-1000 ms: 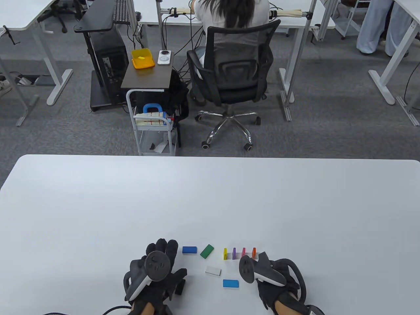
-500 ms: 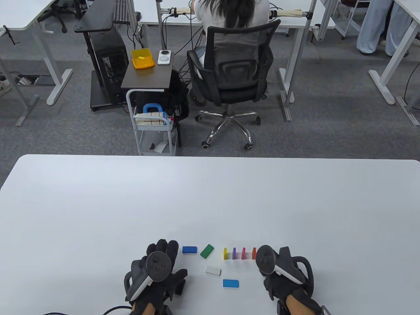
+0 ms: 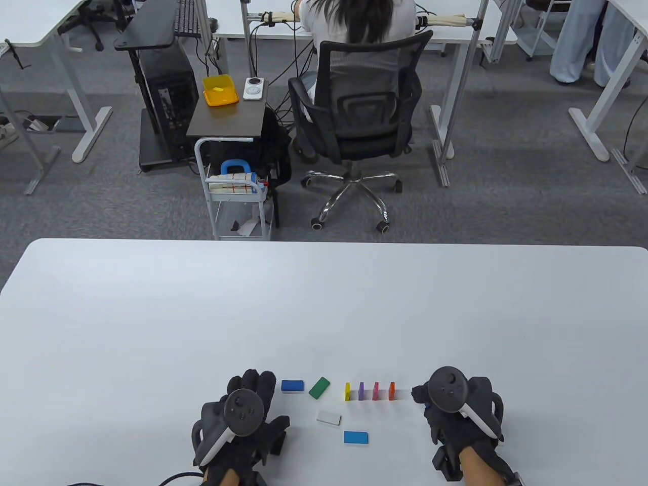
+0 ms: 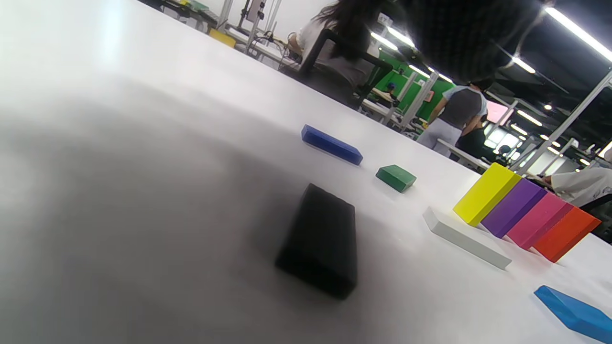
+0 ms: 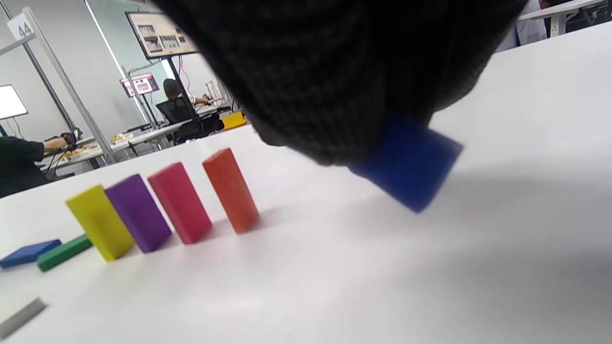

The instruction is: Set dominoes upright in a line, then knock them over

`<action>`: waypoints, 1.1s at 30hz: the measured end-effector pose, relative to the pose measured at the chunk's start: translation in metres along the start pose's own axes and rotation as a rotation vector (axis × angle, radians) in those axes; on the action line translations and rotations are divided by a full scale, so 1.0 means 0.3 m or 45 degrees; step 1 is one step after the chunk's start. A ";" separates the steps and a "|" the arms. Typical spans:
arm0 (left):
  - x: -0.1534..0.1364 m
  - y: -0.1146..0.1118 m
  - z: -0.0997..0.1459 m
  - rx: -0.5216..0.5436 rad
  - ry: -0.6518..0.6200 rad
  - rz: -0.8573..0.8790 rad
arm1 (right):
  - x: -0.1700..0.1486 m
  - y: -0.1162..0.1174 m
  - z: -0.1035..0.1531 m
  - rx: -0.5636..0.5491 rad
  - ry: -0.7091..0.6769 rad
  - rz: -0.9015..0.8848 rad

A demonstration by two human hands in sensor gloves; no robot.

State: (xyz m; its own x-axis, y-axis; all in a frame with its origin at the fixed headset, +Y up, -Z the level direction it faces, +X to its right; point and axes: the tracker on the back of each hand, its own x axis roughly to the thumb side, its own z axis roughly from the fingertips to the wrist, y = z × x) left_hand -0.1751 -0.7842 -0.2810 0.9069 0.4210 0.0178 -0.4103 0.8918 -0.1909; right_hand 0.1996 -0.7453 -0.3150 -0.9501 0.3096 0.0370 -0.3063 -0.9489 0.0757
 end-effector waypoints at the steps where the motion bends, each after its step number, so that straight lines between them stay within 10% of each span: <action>1: -0.001 0.000 0.002 0.004 -0.003 0.006 | 0.001 -0.004 0.003 -0.019 0.002 -0.004; 13: 0.000 -0.002 -0.002 -0.007 -0.008 0.011 | -0.023 -0.051 0.041 -0.349 0.018 -0.182; 33: -0.007 0.003 -0.006 -0.015 -0.005 0.033 | 0.015 -0.006 0.012 -0.335 0.045 0.012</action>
State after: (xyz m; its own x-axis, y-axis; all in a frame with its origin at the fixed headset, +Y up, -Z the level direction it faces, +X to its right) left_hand -0.1772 -0.7846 -0.2831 0.8955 0.4447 0.0166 -0.4325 0.8785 -0.2026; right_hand 0.1960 -0.7420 -0.3114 -0.9530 0.3029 0.0010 -0.2977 -0.9363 -0.1864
